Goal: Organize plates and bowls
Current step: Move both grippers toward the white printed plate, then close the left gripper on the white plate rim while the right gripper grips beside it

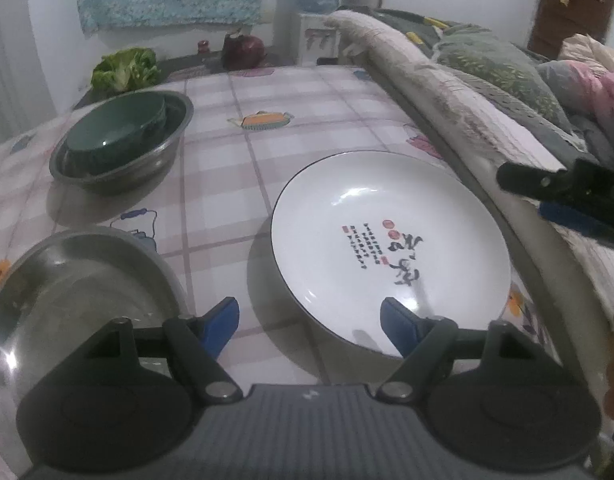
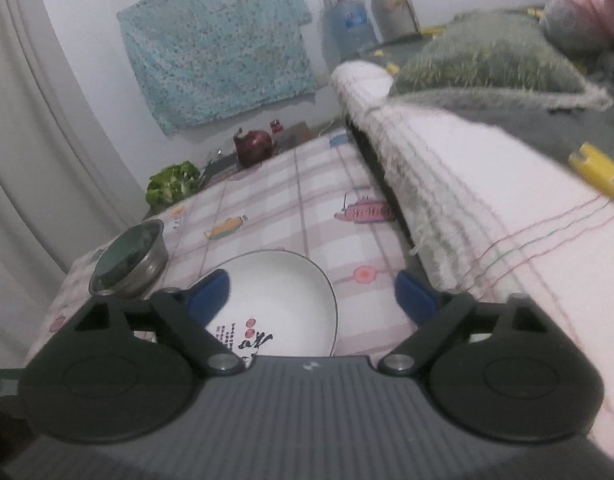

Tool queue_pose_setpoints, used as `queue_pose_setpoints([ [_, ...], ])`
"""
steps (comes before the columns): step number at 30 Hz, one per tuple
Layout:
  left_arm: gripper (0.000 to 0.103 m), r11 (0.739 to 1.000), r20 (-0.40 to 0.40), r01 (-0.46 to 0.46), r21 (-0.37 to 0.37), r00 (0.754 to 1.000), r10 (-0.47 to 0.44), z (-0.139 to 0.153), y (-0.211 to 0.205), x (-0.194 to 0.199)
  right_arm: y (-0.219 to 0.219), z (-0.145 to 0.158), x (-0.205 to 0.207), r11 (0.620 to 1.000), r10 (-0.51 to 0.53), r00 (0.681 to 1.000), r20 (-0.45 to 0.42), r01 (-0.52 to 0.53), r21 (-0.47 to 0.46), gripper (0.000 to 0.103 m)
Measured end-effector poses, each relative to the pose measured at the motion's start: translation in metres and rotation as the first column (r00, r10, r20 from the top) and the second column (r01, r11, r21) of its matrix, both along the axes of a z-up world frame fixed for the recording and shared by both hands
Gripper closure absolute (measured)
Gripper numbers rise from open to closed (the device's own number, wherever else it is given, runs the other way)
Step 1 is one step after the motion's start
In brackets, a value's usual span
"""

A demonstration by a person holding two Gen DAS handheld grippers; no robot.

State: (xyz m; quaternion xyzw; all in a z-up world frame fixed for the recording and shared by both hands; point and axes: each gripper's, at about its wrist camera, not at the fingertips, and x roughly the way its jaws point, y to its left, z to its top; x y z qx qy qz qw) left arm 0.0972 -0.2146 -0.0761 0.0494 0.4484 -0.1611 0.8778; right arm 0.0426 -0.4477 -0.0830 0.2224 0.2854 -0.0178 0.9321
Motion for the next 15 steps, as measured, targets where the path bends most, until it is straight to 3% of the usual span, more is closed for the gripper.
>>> queue_pose_setpoints([
  [5, 0.036, 0.999, -0.042, -0.021, 0.045, 0.999, 0.023, -0.007, -0.002, 0.011, 0.001, -0.021, 0.029, 0.998, 0.03, 0.997, -0.072, -0.026, 0.05, 0.037],
  [9, 0.036, 0.999, -0.06, 0.002, 0.041, 0.998, 0.001, -0.01, -0.002, 0.015, 0.004, -0.036, 0.04, 0.996, 0.02, 0.994, -0.109, -0.011, 0.09, 0.048],
  [12, 0.047, 0.999, -0.062, 0.021, 0.033, 0.998, -0.019, -0.01, -0.004, 0.017, 0.006, -0.045, 0.044, 0.992, 0.017, 0.992, -0.123, -0.002, 0.125, 0.054],
  [15, 0.065, 0.999, -0.058, 0.044, 0.025, 0.997, -0.043, -0.008, -0.01, 0.016, 0.006, -0.047, 0.046, 0.986, 0.025, 0.994, -0.109, -0.007, 0.164, 0.057],
])
